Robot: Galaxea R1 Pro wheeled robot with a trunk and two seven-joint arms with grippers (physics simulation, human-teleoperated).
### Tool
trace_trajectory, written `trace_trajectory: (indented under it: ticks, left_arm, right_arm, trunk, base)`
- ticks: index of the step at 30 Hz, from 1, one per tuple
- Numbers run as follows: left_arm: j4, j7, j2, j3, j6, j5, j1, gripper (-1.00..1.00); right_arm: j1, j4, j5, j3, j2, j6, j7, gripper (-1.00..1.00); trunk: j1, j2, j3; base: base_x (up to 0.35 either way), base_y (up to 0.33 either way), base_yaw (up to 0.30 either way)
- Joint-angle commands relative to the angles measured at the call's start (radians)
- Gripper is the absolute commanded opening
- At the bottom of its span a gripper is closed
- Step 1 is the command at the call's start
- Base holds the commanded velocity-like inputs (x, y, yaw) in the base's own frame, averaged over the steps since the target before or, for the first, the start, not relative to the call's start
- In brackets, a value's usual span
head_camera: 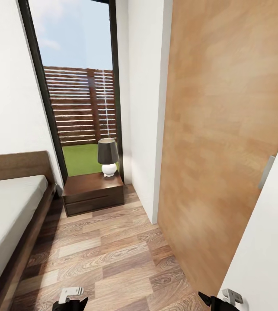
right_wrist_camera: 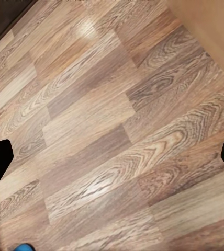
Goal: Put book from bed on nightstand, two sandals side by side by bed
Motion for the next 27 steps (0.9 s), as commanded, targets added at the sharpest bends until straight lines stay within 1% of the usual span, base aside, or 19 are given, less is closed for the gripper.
trace_trajectory:
  ticks: [1,15,20,23,27]
  left_arm:
    - [0.001,-0.004,0.0,-0.008,-0.003,0.01,-0.001,1.0]
    - [0.001,-0.004,-0.001,-0.009,-0.002,0.011,-0.001,1.0]
    - [0.001,-0.004,-0.001,-0.009,-0.002,0.01,-0.001,1.0]
    - [0.001,-0.004,-0.001,-0.009,-0.002,0.011,-0.001,1.0]
    - [0.001,-0.004,-0.001,-0.01,-0.002,0.011,-0.001,1.0]
  right_arm:
    - [-0.001,0.002,0.006,-0.008,0.0,-0.003,0.004,1.0]
    - [-0.001,0.002,0.007,-0.008,0.0,-0.003,0.004,1.0]
    - [-0.001,0.002,0.007,-0.008,0.0,-0.003,0.004,1.0]
    - [-0.001,0.002,0.007,-0.008,0.0,-0.003,0.004,1.0]
    - [-0.001,0.002,0.007,-0.008,0.0,-0.003,0.004,1.0]
  trunk:
    - [0.0,-0.001,-0.001]
    - [0.0,-0.001,-0.001]
    - [0.0,-0.001,-0.001]
    - [0.0,-0.001,-0.001]
    - [0.0,-0.001,-0.001]
  base:
    - [0.0,-0.01,0.0]
    - [0.0,-0.001,0.004]
    - [0.004,0.0,0.193]
    - [0.122,0.0,0.084]
    - [0.253,0.0,0.022]
